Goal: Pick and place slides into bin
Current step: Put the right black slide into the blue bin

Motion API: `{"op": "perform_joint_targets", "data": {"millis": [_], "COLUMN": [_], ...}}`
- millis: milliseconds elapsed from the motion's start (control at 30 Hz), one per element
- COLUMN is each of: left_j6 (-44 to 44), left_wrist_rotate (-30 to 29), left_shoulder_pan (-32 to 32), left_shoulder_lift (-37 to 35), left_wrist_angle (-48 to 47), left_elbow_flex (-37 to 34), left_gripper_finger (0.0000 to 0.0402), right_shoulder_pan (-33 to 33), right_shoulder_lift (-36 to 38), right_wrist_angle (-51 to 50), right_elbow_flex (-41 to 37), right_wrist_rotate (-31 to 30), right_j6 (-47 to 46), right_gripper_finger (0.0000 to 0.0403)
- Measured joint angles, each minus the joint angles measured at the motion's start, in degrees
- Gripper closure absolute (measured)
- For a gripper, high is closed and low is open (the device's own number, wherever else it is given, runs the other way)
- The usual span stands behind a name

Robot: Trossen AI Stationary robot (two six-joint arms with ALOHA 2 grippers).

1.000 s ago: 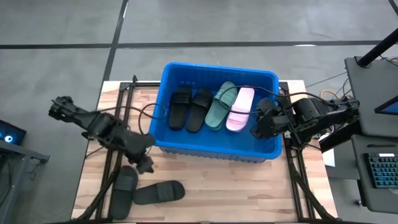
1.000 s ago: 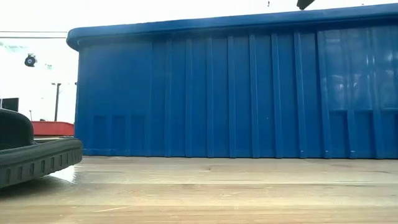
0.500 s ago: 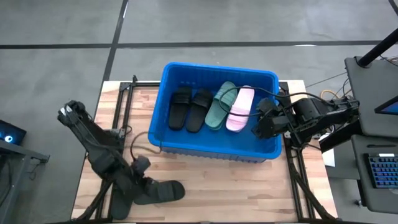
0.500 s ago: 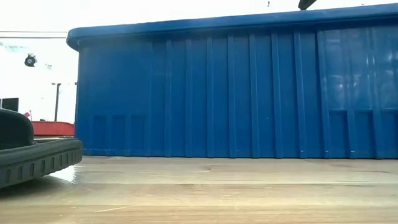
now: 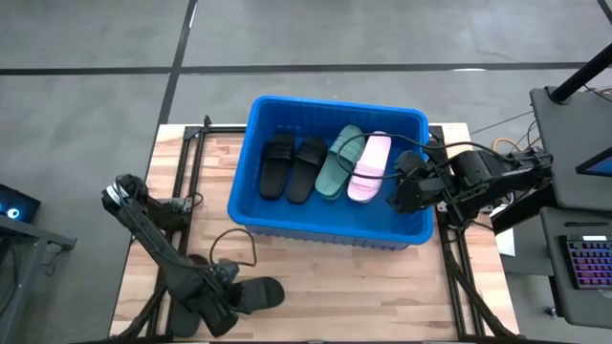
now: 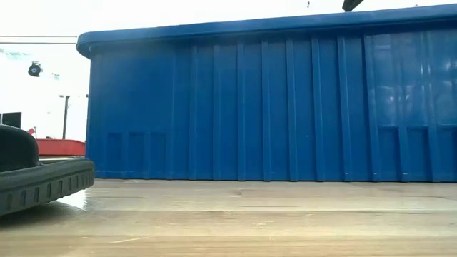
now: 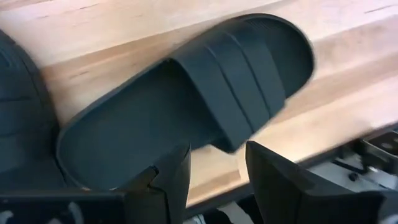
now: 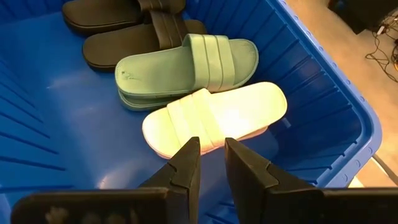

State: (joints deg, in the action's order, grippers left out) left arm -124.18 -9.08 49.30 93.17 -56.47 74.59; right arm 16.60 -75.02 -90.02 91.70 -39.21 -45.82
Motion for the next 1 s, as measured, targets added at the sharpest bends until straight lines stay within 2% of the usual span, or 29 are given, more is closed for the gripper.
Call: {"op": "perform_joint_targets", "data": {"millis": [100,267,367,733,1000], "left_j6": [0.18,-3.08,-3.23,-2.82,-2.74], "left_wrist_rotate": [0.60,-4.09,-5.23,-9.66,-14.36], "left_shoulder_pan": [0.16,0.74,0.70,0.57,0.57], "left_shoulder_lift": [1.27,0.93,0.87,0.87,0.78], "left_wrist_angle": [1.20,15.59,20.66,23.67,35.30], "left_elbow_flex": [-1.18,-8.17,-11.23,-13.62,-19.77], "left_gripper_finger": [0.0262,0.0262,0.0262,0.0262,0.0263], "right_shoulder_pan": [0.00,0.00,0.01,0.01,0.00], "right_shoulder_lift": [0.00,0.00,0.00,0.00,0.04], "right_wrist_angle": [0.00,0.00,0.01,0.01,0.00], "right_elbow_flex": [0.00,0.00,0.00,0.00,0.00], "right_wrist_rotate": [0.03,0.12,0.14,0.14,0.16], "right_j6": [0.82,2.06,2.30,2.58,2.57], "right_gripper_finger": [0.0337,0.0337,0.0337,0.0337,0.0337]}}
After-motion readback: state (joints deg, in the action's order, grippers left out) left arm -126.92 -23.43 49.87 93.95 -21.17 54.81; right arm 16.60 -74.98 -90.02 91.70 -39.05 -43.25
